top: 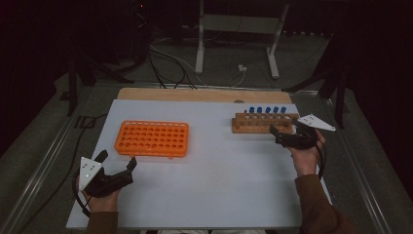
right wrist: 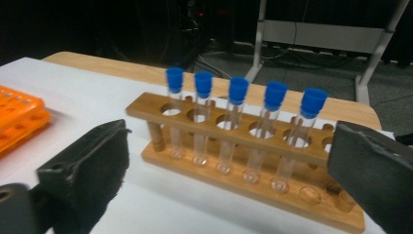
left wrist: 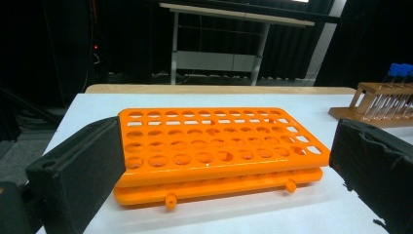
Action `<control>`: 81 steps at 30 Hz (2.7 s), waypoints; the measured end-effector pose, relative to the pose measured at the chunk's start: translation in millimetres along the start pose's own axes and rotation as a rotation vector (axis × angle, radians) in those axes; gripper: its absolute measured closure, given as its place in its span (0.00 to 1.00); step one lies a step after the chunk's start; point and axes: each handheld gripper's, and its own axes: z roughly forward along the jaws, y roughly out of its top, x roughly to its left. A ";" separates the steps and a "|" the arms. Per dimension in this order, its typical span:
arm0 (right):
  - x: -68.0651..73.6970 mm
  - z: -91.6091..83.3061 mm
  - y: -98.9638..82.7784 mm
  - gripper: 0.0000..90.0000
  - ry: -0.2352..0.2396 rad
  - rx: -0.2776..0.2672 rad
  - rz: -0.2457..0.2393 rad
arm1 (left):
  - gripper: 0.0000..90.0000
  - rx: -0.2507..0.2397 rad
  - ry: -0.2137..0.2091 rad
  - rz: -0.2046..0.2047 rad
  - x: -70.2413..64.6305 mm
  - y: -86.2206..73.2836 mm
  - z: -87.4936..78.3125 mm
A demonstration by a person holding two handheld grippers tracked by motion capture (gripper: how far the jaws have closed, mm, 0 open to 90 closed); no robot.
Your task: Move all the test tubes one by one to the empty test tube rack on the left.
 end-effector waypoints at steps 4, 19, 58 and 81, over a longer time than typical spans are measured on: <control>-7.5 4.5 4.3 0.05 -0.010 -0.006 0.015 | 0.01 -0.001 0.002 -0.003 0.8 0.2 -0.2; -41.4 40.7 11.3 0.45 -0.104 0.085 0.050 | 0.01 0.001 -0.002 -0.025 2.6 -0.3 1.0; -43.0 63.6 2.3 0.86 -0.149 0.060 0.087 | 0.01 0.014 -0.009 -0.037 3.2 -1.8 0.9; -34.9 19.0 46.7 0.85 -0.093 -0.066 0.041 | 0.01 0.045 -0.013 -0.028 -0.5 -2.3 4.2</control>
